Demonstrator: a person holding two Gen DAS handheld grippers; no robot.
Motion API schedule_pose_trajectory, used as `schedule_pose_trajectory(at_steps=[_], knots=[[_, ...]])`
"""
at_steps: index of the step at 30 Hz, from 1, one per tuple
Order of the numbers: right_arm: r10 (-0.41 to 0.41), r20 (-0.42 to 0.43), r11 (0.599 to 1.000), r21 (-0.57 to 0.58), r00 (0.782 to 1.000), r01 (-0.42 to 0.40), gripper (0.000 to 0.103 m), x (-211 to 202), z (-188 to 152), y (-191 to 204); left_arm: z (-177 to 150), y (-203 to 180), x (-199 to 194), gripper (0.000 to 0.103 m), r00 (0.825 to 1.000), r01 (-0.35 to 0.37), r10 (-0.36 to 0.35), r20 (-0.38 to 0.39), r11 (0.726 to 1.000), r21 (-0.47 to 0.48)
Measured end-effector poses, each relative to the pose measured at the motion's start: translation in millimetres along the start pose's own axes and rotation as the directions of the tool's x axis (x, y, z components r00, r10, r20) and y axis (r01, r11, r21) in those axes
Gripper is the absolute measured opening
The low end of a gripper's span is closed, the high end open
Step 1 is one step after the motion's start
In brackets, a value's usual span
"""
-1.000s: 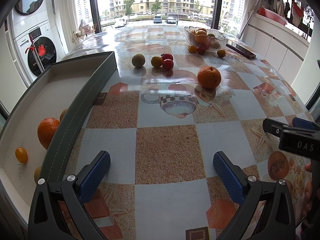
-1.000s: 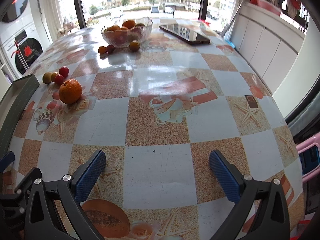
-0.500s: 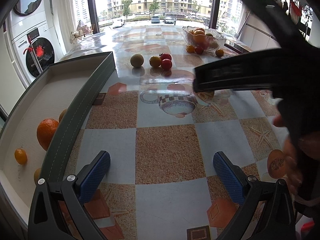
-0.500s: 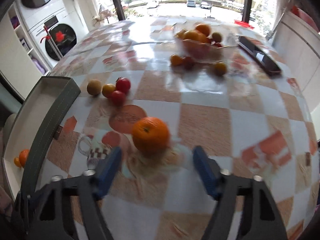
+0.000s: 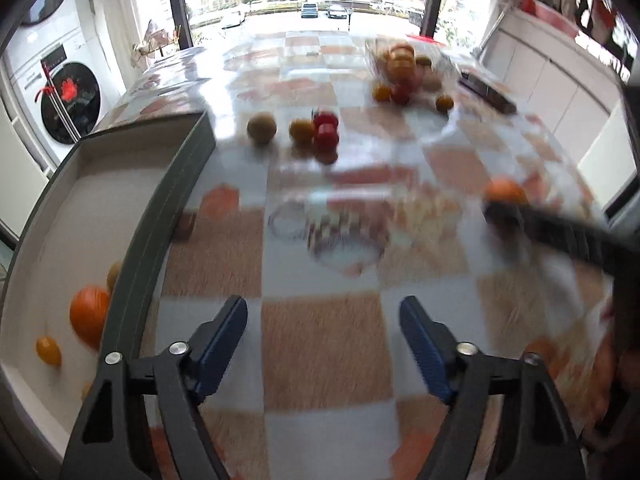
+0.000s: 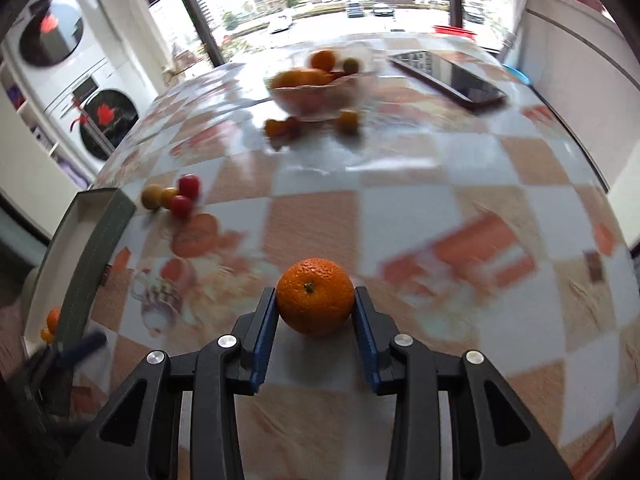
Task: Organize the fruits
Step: 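Grasp a mandarin with the right tool while the left grasps a red tomato, then carry the held mandarin and red tomato over the white tray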
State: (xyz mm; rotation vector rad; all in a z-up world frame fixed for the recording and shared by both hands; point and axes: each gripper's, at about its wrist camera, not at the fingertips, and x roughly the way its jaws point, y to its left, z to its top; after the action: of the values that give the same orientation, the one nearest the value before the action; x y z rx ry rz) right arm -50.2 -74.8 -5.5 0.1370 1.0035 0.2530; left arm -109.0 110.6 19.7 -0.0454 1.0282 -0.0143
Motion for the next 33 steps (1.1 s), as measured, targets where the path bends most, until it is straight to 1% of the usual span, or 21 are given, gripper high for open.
schedule_pose_trajectory(at_steps=[5, 6, 7, 8, 10, 12, 15, 16, 18, 19, 20, 21, 24, 26, 29, 31, 33], knots=[[0.000, 0.039, 0.999, 0.040, 0.999, -0.002, 0.040, -11.6, -12.7, -22.7, 43.5, -3.7, 16.4, 0.073, 1.000, 0.009, -0.010, -0.008, 0.998, -0.059], [0.008, 0.044, 0.999, 0.042, 0.999, -0.010, 0.040, -12.7, -14.1, -24.9, 50.1, -4.9, 22.0, 0.070, 1.000, 0.006, -0.007, -0.014, 0.998, -0.069], [0.013, 0.048, 0.999, 0.042, 0.999, -0.015, 0.040, -13.6, -14.9, -24.9, 59.6, -7.0, 32.0, 0.062, 1.000, -0.006, 0.004, -0.028, 0.997, -0.078], [0.016, 0.050, 0.999, 0.040, 0.999, -0.018, 0.040, -14.2, -16.0, -25.1, 65.6, -8.6, 39.5, 0.060, 0.999, -0.017, 0.013, -0.041, 0.996, -0.083], [0.023, 0.055, 0.999, 0.038, 0.998, -0.025, 0.040, -13.9, -15.7, -26.4, 75.2, -9.1, 54.4, 0.060, 0.998, -0.032, 0.025, -0.063, 0.994, -0.107], [0.031, 0.059, 0.999, 0.040, 0.998, -0.034, 0.040, -13.3, -16.7, -26.7, 82.7, -10.3, 59.5, 0.060, 0.997, -0.069, 0.065, -0.041, 0.991, -0.114], [0.043, 0.065, 0.998, 0.041, 0.997, -0.045, 0.040, -16.2, -20.2, -29.5, 90.6, -12.5, 66.7, 0.060, 0.995, -0.100, 0.097, -0.032, 0.986, -0.131], [0.044, 0.067, 0.998, 0.040, 0.997, -0.047, 0.040, -16.3, -20.7, -30.0, 91.7, -12.5, 67.8, 0.057, 0.994, -0.110, 0.107, -0.027, 0.984, -0.141], [0.046, 0.069, 0.998, 0.041, 0.997, -0.049, 0.040, -16.6, -21.3, -29.9, 92.4, -10.8, 67.4, 0.046, 0.992, -0.128, 0.128, -0.011, 0.977, -0.168], [0.048, 0.069, 0.998, 0.044, 0.996, -0.051, 0.040, -16.4, -21.1, -30.2, 93.8, -8.4, 67.5, 0.036, 0.991, -0.129, 0.130, -0.006, 0.976, -0.177], [0.048, 0.070, 0.998, 0.044, 0.996, -0.052, 0.040, -16.1, -21.0, -30.3, 93.8, -8.1, 67.3, 0.031, 0.991, -0.130, 0.132, -0.002, 0.975, -0.180], [0.049, 0.071, 0.998, 0.044, 0.996, -0.052, 0.040, -16.0, -21.3, -30.3, 94.9, -7.7, 67.5, 0.021, 0.991, -0.131, 0.133, 0.000, 0.975, -0.181], [0.049, 0.071, 0.998, 0.035, 0.996, -0.051, 0.040, -16.6, -22.5, -29.3, 90.8, -3.7, 63.5, 0.021, 0.993, -0.115, 0.119, 0.013, 0.978, -0.175], [0.049, 0.069, 0.998, 0.035, 0.996, -0.052, 0.040, -17.2, -23.2, -29.6, 80.7, -3.5, 57.4, 0.021, 0.994, -0.103, 0.107, 0.020, 0.983, -0.154], [0.050, 0.062, 0.998, 0.039, 0.997, -0.053, 0.040, -19.8, -26.6, -29.9, 56.6, -1.5, 42.7, 0.021, 0.996, -0.082, 0.085, 0.025, 0.989, -0.122], [0.044, 0.055, 0.999, 0.030, 0.998, -0.046, 0.040, -21.9, -30.0, -28.2, 39.8, 1.7, 30.5, 0.021, 0.996, -0.080, 0.083, 0.020, 0.991, -0.109], [0.032, 0.046, 0.999, 0.018, 0.998, -0.032, 0.041, -24.1, -33.4, -25.1, 28.3, 7.0, 18.1, 0.021, 0.997, -0.071, 0.075, 0.027, 0.990, -0.121]])
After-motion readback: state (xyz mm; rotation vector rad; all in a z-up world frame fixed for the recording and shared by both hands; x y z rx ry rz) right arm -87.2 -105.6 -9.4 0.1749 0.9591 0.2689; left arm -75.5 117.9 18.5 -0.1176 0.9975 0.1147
